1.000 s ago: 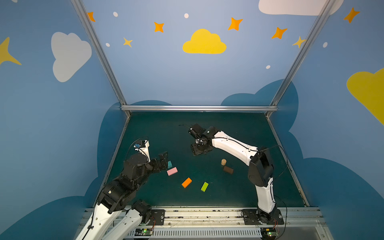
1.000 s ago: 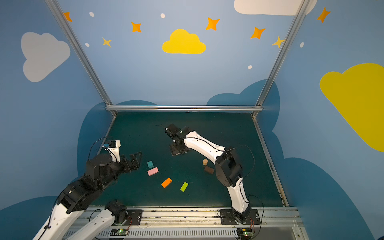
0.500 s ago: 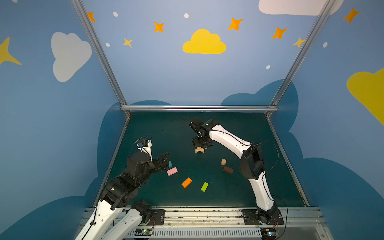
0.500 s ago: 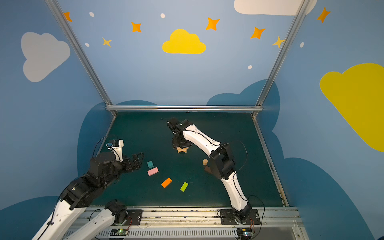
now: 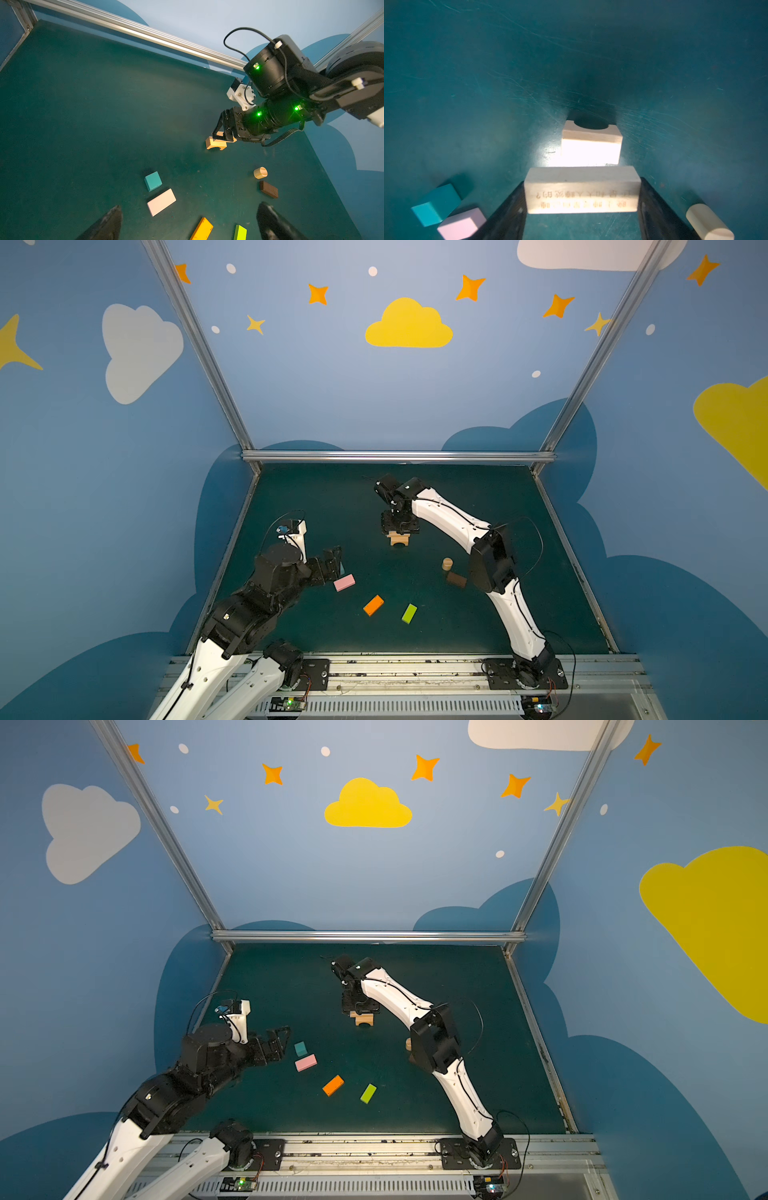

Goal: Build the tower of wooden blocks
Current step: 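Lift the cream block with the right gripper and carry it toward the arch block, then lower the cream block with the right gripper onto the arch block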

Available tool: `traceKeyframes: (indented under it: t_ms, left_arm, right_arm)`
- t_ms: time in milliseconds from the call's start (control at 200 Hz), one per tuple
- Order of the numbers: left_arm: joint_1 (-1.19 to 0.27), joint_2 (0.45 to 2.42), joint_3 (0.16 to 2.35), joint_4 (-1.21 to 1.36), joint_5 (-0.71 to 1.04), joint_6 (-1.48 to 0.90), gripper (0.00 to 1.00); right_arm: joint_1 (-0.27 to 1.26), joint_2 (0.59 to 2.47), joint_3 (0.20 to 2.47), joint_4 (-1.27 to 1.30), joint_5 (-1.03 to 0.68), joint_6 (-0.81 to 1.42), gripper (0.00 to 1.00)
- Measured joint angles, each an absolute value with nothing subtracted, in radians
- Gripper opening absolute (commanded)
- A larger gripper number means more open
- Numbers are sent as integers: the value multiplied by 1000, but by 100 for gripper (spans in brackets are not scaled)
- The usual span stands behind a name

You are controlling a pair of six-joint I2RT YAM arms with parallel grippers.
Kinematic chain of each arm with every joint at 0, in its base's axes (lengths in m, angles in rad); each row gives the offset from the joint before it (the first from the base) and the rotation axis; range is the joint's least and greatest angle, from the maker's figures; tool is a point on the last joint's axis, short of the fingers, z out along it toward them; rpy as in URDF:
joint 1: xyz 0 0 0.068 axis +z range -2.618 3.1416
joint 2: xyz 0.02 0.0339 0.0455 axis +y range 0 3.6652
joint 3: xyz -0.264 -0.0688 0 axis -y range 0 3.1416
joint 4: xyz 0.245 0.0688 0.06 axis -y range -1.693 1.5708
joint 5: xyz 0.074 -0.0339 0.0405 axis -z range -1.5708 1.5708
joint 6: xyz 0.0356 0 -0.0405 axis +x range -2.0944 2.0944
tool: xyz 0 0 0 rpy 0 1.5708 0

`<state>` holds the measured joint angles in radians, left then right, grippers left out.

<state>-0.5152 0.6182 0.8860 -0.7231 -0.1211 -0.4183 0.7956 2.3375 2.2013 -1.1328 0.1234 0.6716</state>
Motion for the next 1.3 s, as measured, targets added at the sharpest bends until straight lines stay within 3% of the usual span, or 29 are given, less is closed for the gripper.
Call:
traceKeyframes:
  t_ms: [1297]
  left_arm:
    - [-513,618,886,-723,-117,-416,100]
  right_arm:
    - [796,2412,2258,-1143,182,703,66]
